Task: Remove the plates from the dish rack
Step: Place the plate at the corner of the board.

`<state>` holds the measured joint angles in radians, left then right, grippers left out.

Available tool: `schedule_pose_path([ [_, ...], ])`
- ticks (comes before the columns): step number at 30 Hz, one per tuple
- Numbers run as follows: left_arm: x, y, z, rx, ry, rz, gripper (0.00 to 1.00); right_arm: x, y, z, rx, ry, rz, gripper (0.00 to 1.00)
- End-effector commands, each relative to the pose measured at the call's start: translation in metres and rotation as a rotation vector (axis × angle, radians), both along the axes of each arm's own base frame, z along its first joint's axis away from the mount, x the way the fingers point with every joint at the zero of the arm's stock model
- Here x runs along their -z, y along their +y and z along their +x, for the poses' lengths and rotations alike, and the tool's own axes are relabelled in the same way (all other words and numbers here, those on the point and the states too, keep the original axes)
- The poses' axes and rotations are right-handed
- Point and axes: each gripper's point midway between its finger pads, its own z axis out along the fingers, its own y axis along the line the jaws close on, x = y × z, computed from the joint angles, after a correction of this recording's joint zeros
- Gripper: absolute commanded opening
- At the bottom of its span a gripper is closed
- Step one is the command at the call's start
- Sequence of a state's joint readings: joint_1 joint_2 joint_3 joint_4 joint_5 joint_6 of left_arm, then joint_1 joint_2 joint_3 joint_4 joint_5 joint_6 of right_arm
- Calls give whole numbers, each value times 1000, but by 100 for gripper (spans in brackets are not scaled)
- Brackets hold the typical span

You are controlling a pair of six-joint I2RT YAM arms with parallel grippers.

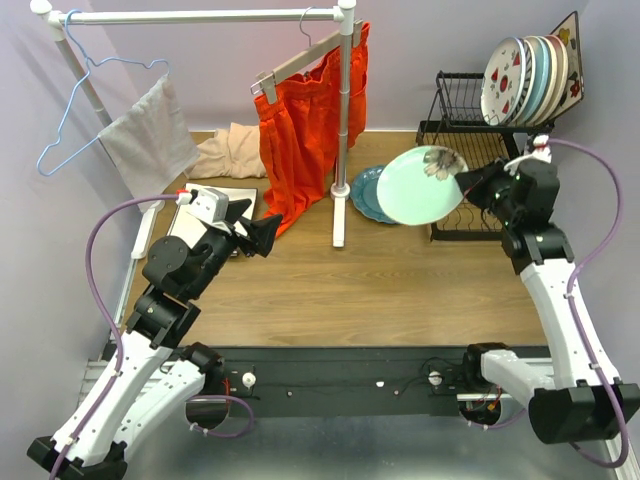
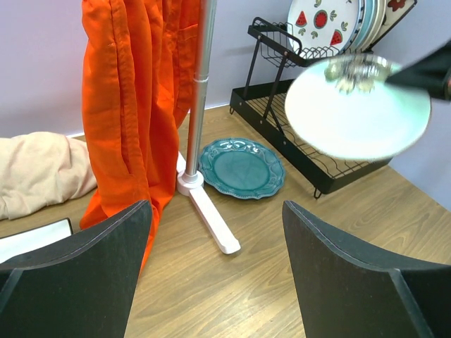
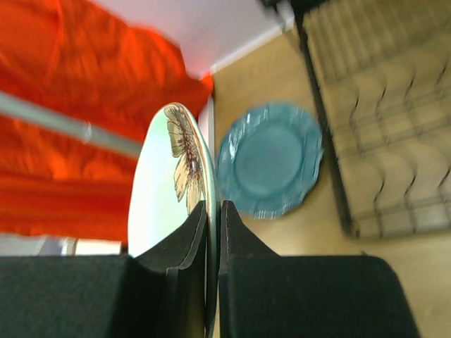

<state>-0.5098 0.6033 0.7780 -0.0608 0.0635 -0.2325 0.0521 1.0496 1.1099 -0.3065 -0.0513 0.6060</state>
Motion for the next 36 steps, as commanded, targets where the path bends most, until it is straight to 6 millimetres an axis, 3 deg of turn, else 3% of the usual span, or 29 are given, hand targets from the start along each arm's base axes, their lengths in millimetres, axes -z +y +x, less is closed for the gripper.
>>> schedule_pose_path([
  [1,-1,-3,-1,22,-8,-3,84,2,28,-25,-106,-37,199,1],
  [5,0,-5,-2,31,-4,-1,84,43,33,-43,-126,36,225,1],
  [8,0,-5,-1,30,-4,-2,84,56,39,-56,-156,58,254,1],
  [9,-1,-4,-2,28,-5,-4,84,71,41,-61,-164,89,263,1],
  [12,-1,-5,-2,33,-6,-4,84,91,44,-71,-169,132,285,1],
  [20,0,-6,-2,37,-3,-2,84,137,39,-94,-104,231,340,1],
  [28,-3,-5,-4,41,-13,-9,84,166,16,-115,111,313,419,1],
  [36,-3,-9,-6,64,-14,-13,84,173,-14,-132,307,367,386,1],
])
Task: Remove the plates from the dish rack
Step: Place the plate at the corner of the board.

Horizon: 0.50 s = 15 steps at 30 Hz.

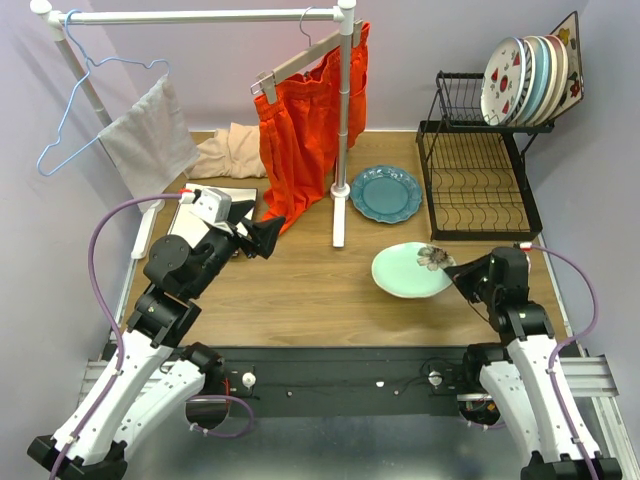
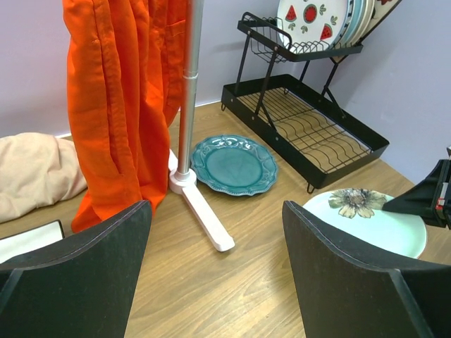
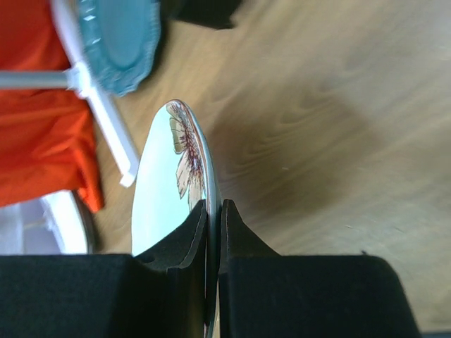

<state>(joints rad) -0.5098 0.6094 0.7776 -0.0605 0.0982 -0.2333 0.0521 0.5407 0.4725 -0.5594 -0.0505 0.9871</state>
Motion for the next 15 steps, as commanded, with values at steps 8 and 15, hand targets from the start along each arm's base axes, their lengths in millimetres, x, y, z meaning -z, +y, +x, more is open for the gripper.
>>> schedule_pose_path([
  [8,-7,-4,-6,35,-22,-26,84,-3,-50,-17,393,92,6,1],
  [15,-10,-2,-9,32,-33,-34,84,-2,-85,-33,639,131,-36,1],
])
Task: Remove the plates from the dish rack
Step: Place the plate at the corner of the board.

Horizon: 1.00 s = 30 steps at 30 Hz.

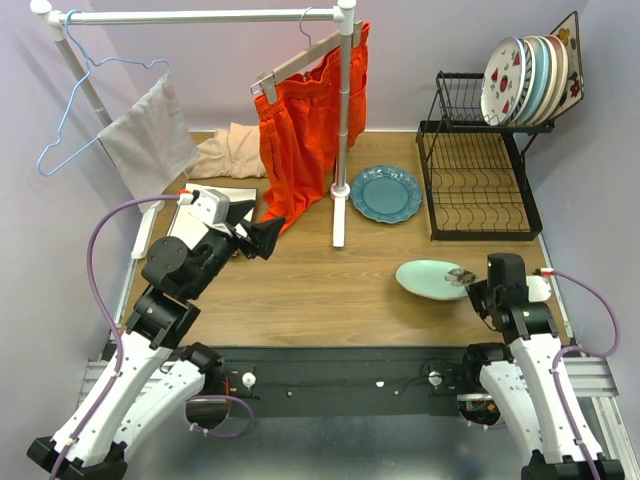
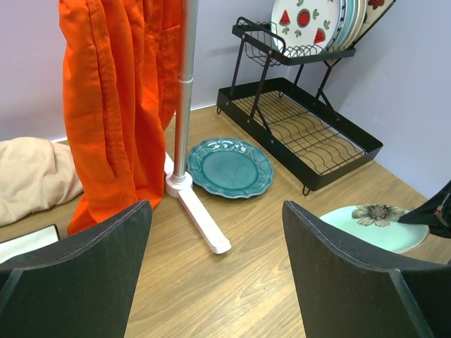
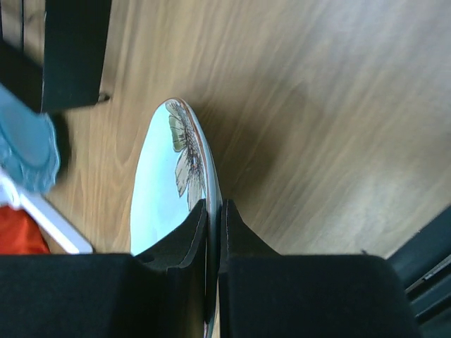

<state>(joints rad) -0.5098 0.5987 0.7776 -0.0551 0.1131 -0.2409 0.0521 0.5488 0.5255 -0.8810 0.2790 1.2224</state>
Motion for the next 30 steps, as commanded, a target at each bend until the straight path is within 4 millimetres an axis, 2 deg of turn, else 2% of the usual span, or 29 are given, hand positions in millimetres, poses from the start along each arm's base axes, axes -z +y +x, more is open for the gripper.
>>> schedule_pose_path([
  [1,-6,-1,-5,17,-21,-23,84,-33,-33,1,264,-108,-28,1],
  [6,-5,-3,-6,24,-18,-22,84,-49,-65,-12,453,-135,-116,1],
  [10,-5,-4,-7,27,-18,-22,84,-60,-94,-32,611,-118,-244,1],
  [13,-5,-4,-7,26,-18,-23,84,-68,-107,-40,688,-134,-298,1],
  [19,-4,-6,-7,35,-13,-21,84,-81,-123,-45,721,-138,-414,1],
  [30,-5,-6,-8,34,-18,-23,84,-92,-137,-58,743,-144,-535,1],
])
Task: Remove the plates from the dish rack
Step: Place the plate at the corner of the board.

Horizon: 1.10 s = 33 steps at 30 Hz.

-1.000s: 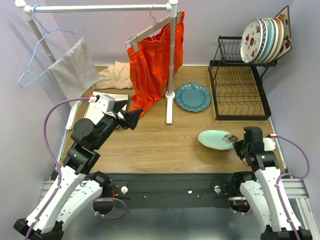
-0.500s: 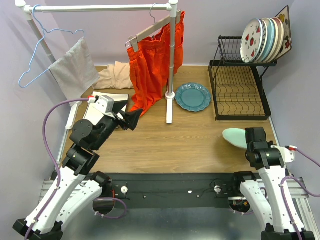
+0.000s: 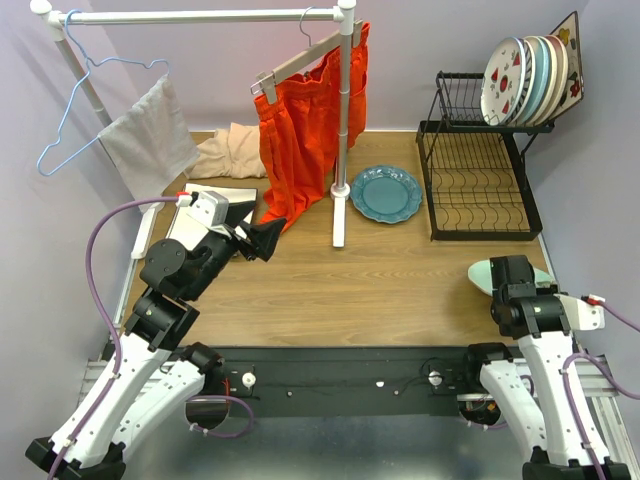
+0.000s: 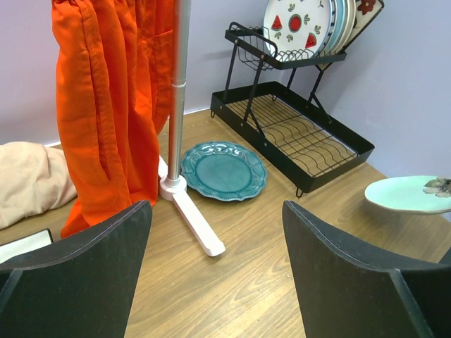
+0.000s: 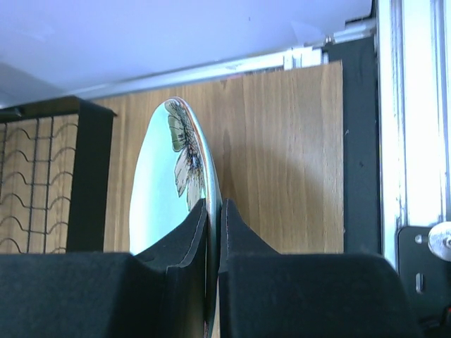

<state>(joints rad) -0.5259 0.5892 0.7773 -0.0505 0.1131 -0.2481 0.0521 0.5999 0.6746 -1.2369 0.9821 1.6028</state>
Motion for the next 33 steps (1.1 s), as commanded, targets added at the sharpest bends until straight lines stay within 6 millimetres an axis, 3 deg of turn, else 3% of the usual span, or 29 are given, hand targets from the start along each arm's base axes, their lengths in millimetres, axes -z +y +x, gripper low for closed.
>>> schedule_pose_path([
  [1,-1,-3,-3,18,-9,-9,84,-38,-23,-3,97,-113,-153,1],
  [7,-2,-3,-3,18,-10,-10,84,-36,-26,1,82,-21,-197,1],
  [13,-4,-1,-5,11,-17,-16,84,-20,-24,2,101,-29,-170,1],
  [26,-3,0,-4,6,-14,-13,84,-13,-28,9,141,0,-203,2],
  [33,-1,-1,-2,4,-6,-9,84,4,-28,15,172,36,-201,6],
])
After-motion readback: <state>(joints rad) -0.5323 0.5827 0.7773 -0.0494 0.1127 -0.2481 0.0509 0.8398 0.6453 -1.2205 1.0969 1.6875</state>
